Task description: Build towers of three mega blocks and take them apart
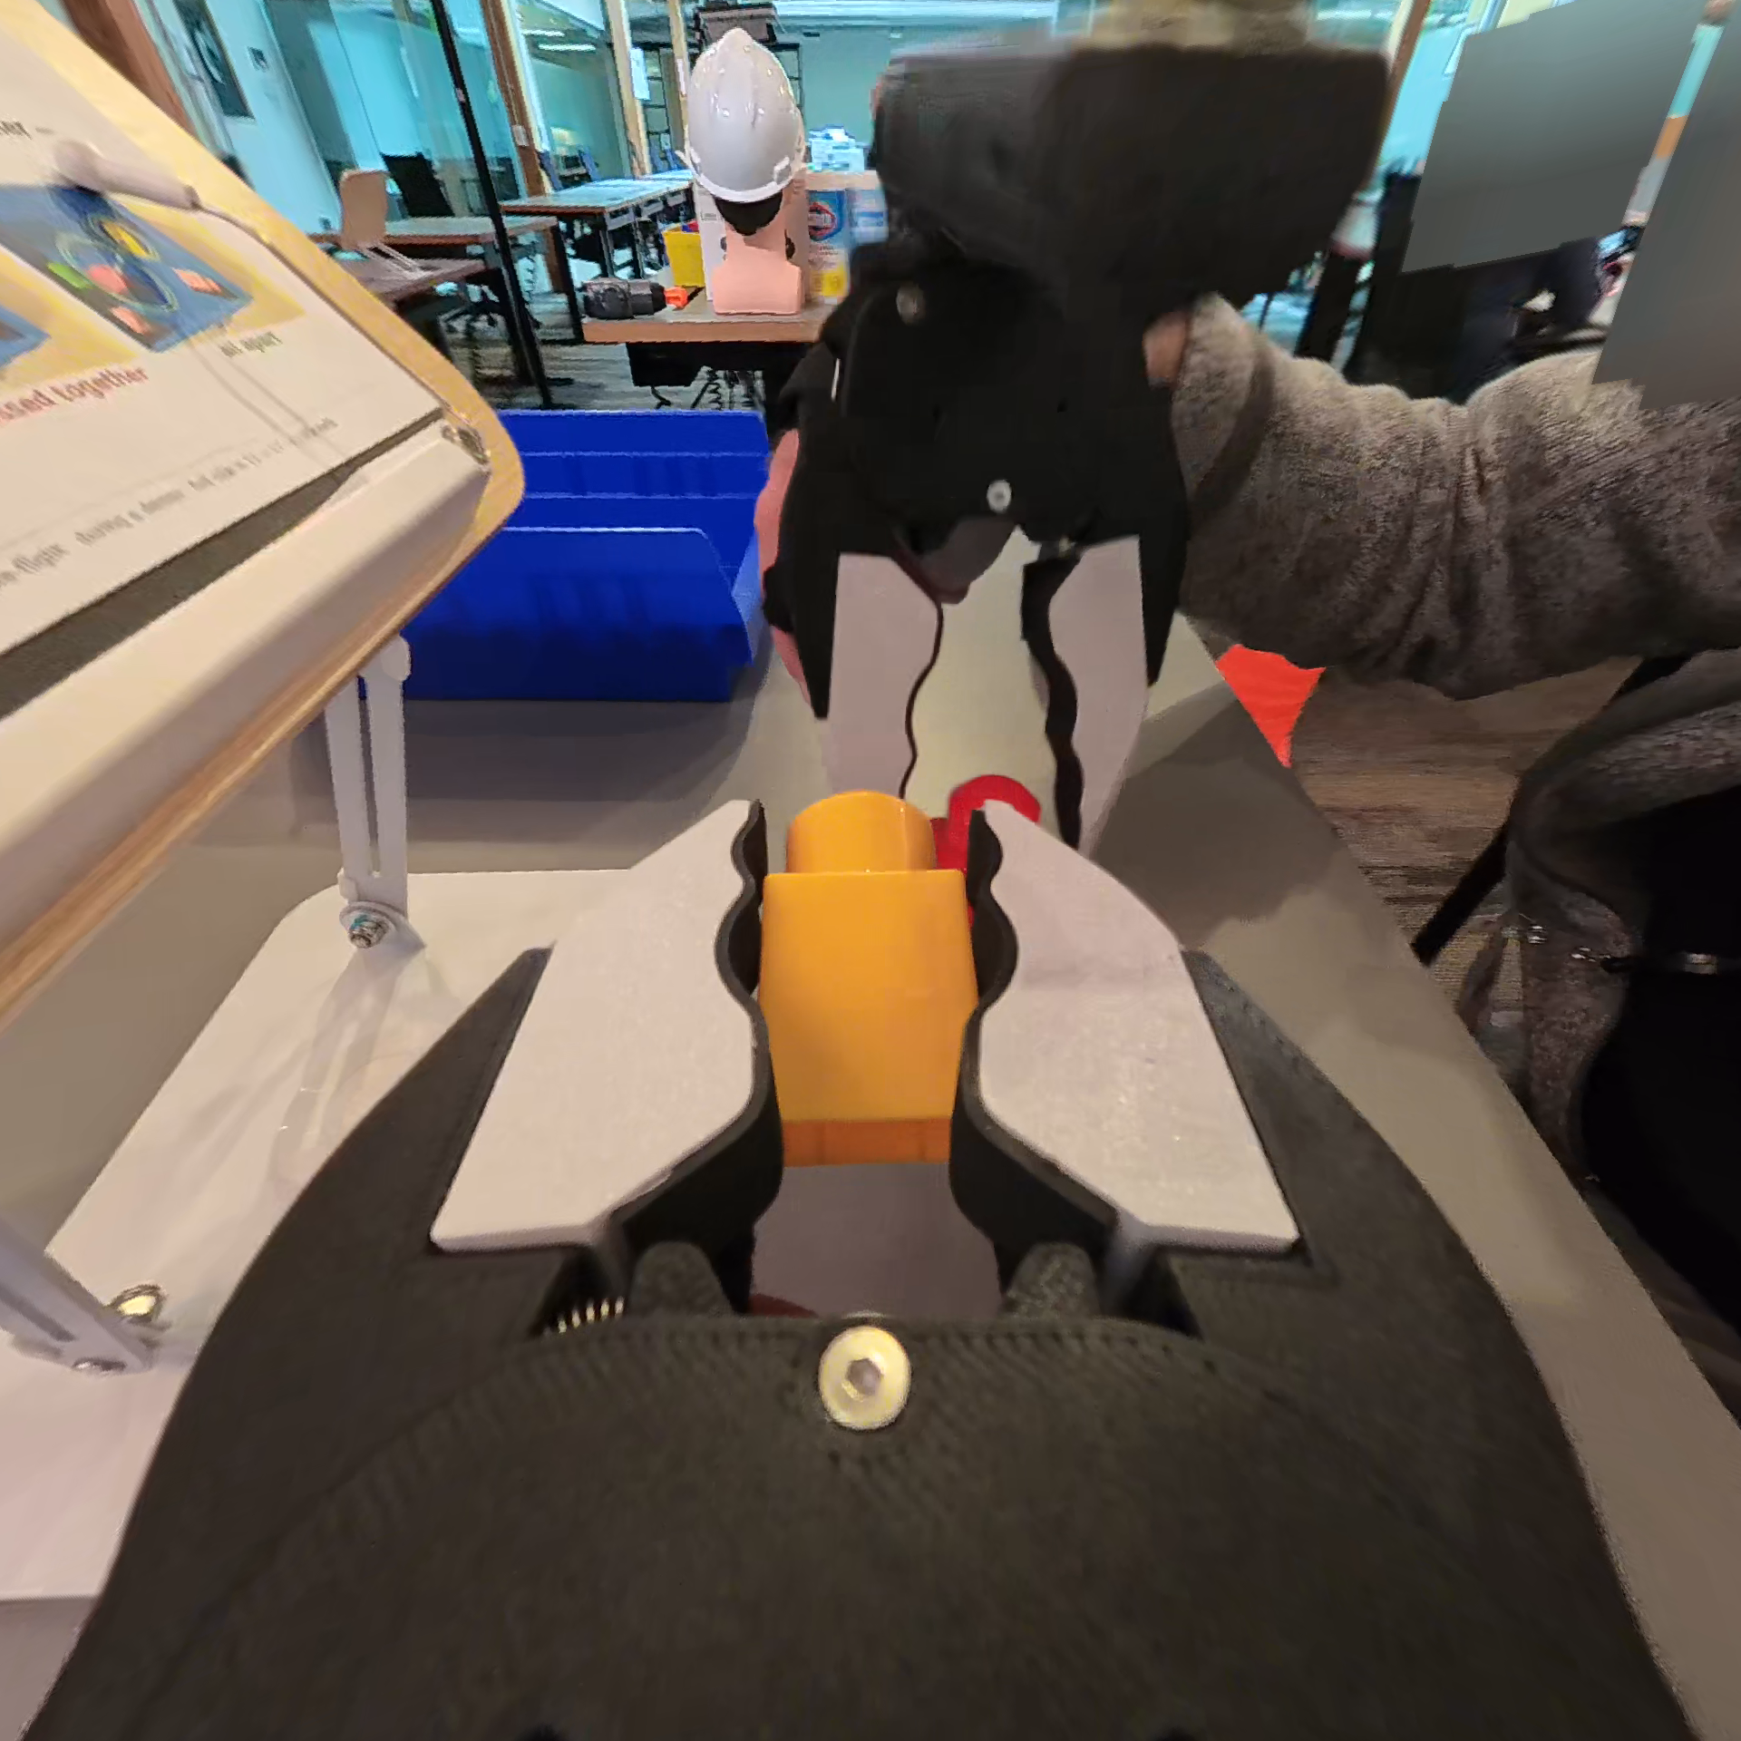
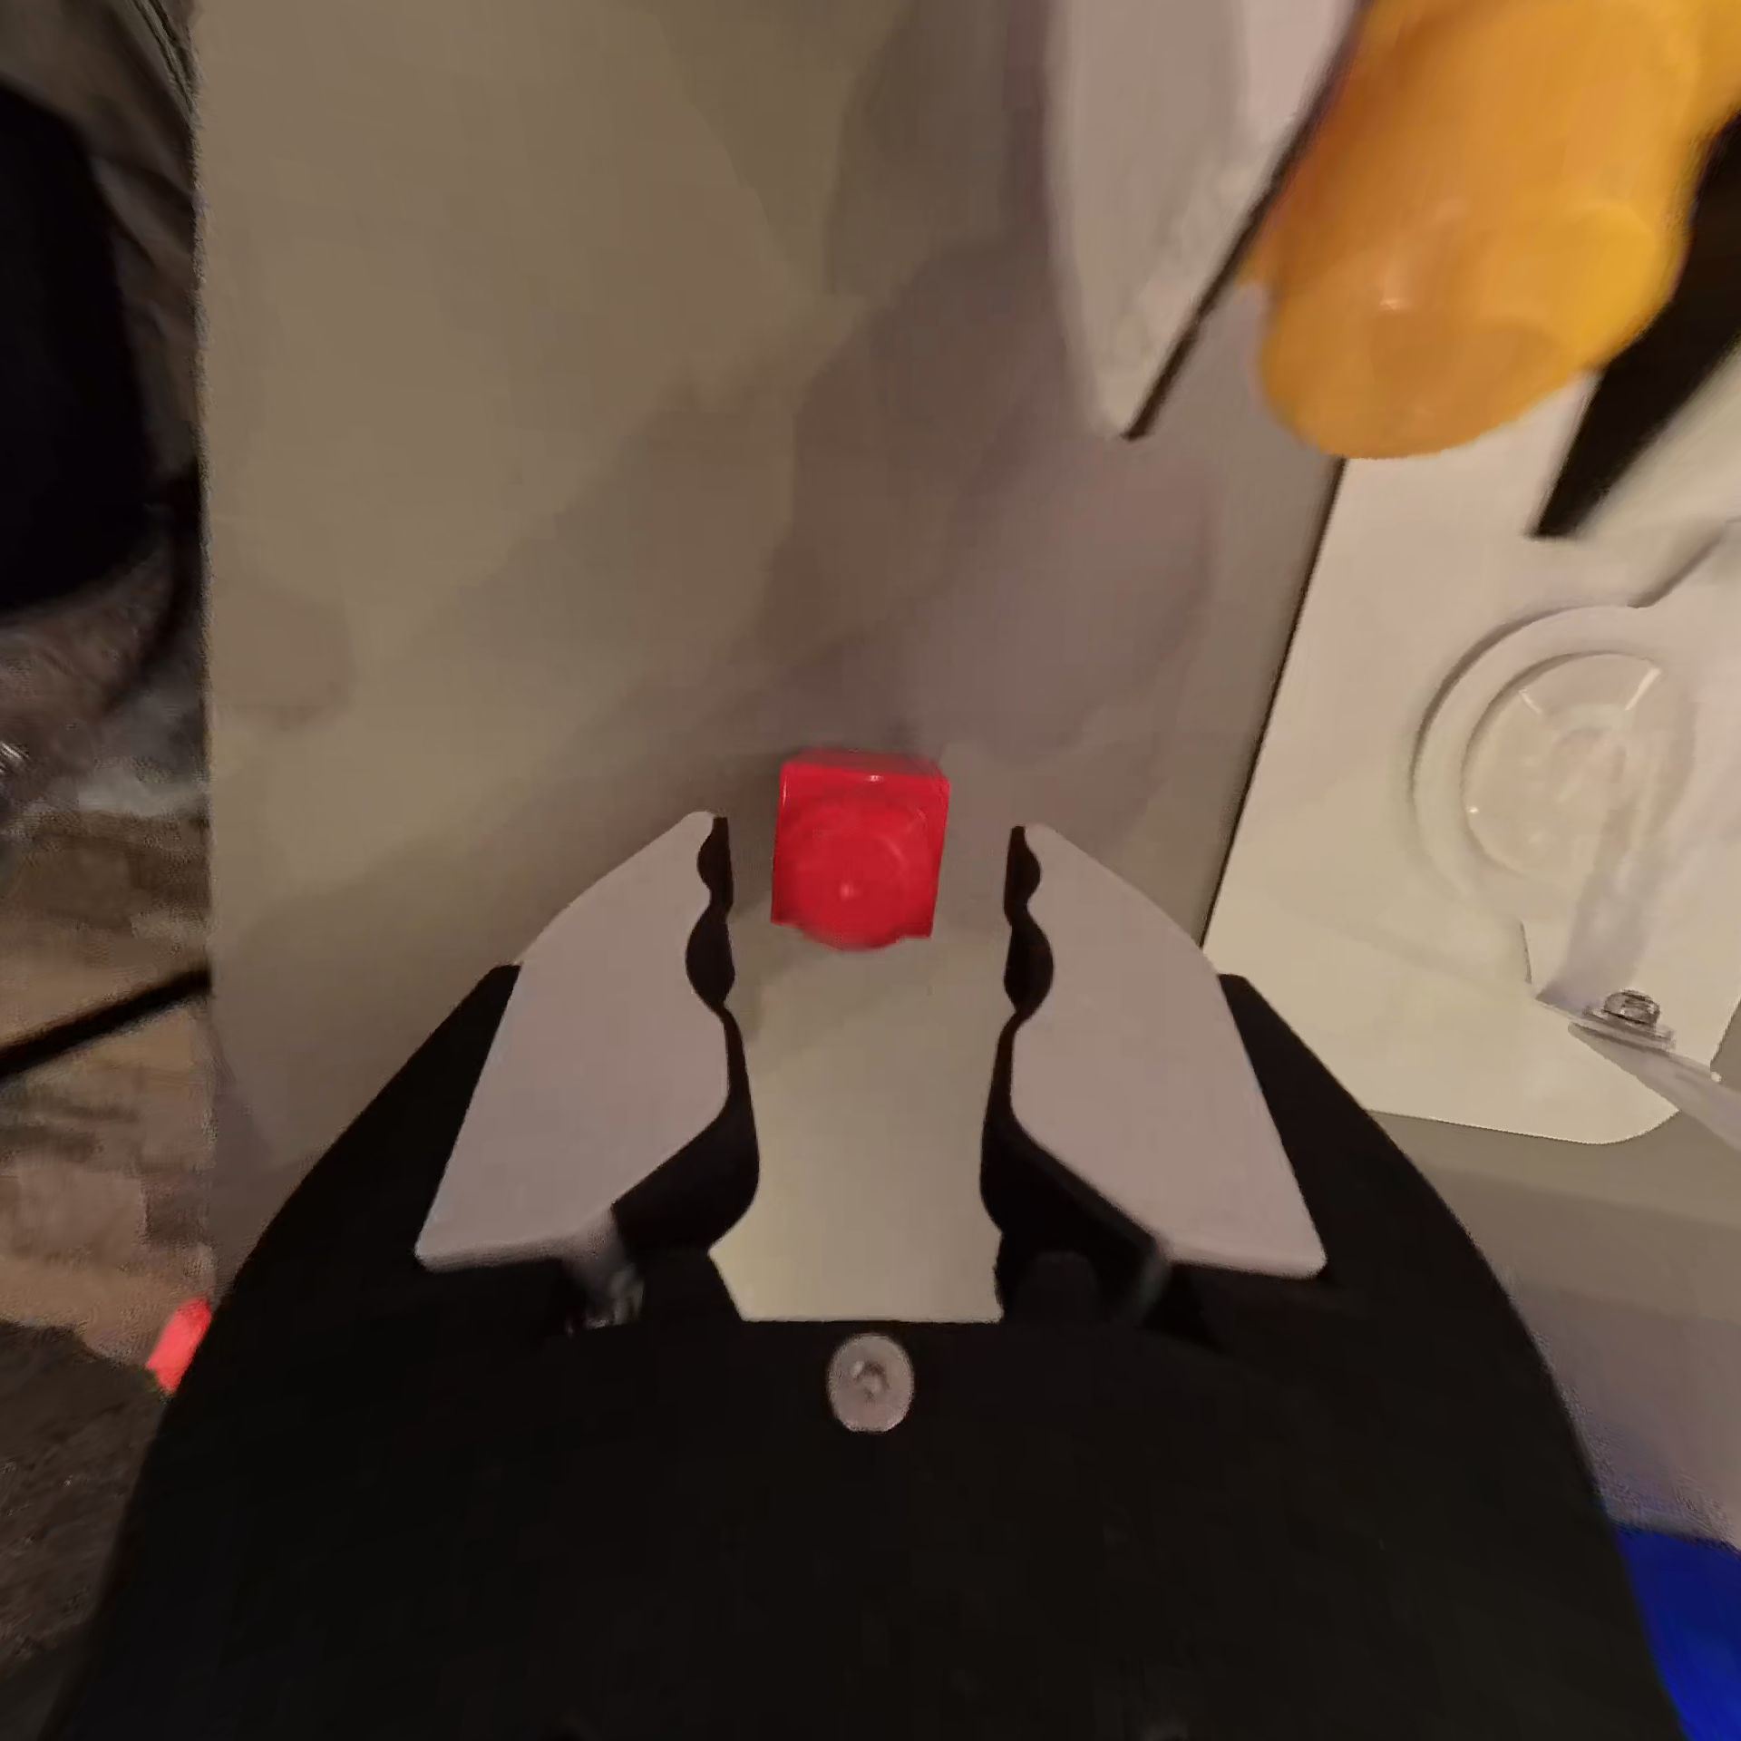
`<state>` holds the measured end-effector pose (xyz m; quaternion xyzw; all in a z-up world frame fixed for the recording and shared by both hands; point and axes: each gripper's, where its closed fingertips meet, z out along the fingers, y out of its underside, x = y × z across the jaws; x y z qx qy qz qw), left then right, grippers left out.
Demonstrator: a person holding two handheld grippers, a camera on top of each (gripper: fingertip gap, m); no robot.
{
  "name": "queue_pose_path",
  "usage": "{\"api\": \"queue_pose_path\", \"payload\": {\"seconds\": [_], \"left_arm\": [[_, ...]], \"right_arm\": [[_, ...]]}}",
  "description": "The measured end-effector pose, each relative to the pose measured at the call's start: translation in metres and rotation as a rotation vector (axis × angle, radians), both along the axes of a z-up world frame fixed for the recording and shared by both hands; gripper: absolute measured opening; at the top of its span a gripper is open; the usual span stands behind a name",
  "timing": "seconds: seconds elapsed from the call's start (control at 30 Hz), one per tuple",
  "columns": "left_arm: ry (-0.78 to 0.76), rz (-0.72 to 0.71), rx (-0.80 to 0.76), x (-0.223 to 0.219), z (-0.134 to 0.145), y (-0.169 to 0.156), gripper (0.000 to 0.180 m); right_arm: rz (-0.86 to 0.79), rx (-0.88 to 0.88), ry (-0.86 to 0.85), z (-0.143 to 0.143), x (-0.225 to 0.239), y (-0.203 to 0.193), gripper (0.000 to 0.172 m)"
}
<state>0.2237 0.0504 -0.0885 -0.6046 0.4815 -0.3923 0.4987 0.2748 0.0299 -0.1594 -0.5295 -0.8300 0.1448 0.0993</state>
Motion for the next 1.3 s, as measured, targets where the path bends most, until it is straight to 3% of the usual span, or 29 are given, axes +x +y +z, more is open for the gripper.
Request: {"api": "queue_pose_path", "payload": {"seconds": [0.03, 0.17, 0.27, 0.47, 0.57, 0.63, 0.87, 0.97, 1.03, 1.1, 1.17, 1.3], "left_arm": [[0.006, 0.017, 0.027, 0.0, 0.002, 0.001, 0.04], [0.076, 0.099, 0.192, 0.001, 0.012, 0.002, 0.04], [0.156, 0.196, 0.374, 0.006, 0.022, 0.002, 0.04], [0.34, 0.312, 0.709, 0.022, 0.031, -0.006, 0.04], [0.387, 0.341, 0.796, 0.027, 0.034, -0.008, 0.04], [0.408, 0.343, 0.823, 0.03, 0.032, -0.01, 0.04], [0.39, 0.307, 0.805, 0.03, 0.026, -0.01, 0.042], [0.32, 0.304, 0.742, 0.024, 0.035, -0.011, 0.04], [0.302, 0.301, 0.68, 0.019, 0.032, -0.007, 0.034], [0.259, 0.283, 0.611, 0.017, 0.028, -0.005, 0.017], [0.25, 0.283, 0.561, 0.014, 0.023, 0.0, 0.0], [0.237, 0.293, 0.499, 0.012, 0.018, 0.008, 0.0]], "right_arm": [[-0.023, -0.042, 0.066, 0.009, -0.004, -0.001, 0.057], [-0.219, -0.242, 0.355, 0.048, -0.016, 0.01, 0.055], [-0.37, -0.627, 0.608, 0.091, -0.03, 0.01, 0.048], [-0.436, -0.936, 0.716, 0.108, -0.045, 0.004, 0.048], [-0.412, -0.968, 0.685, 0.1, -0.057, -0.007, 0.047], [-0.375, -0.989, 0.698, 0.103, -0.063, -0.015, 0.035], [-0.383, -0.844, 0.709, 0.098, -0.057, -0.01, 0.034], [-0.42, -0.685, 0.703, 0.103, -0.032, 0.013, 0.034], [-0.499, -0.518, 0.688, 0.108, -0.003, 0.046, 0.034], [-0.592, -0.412, 0.694, 0.123, 0.031, 0.084, 0.035], [-0.759, -0.151, 0.626, 0.125, 0.076, 0.143, 0.034], [-1.06, 0.086, 0.455, 0.116, 0.159, 0.241, 0.035]]}}
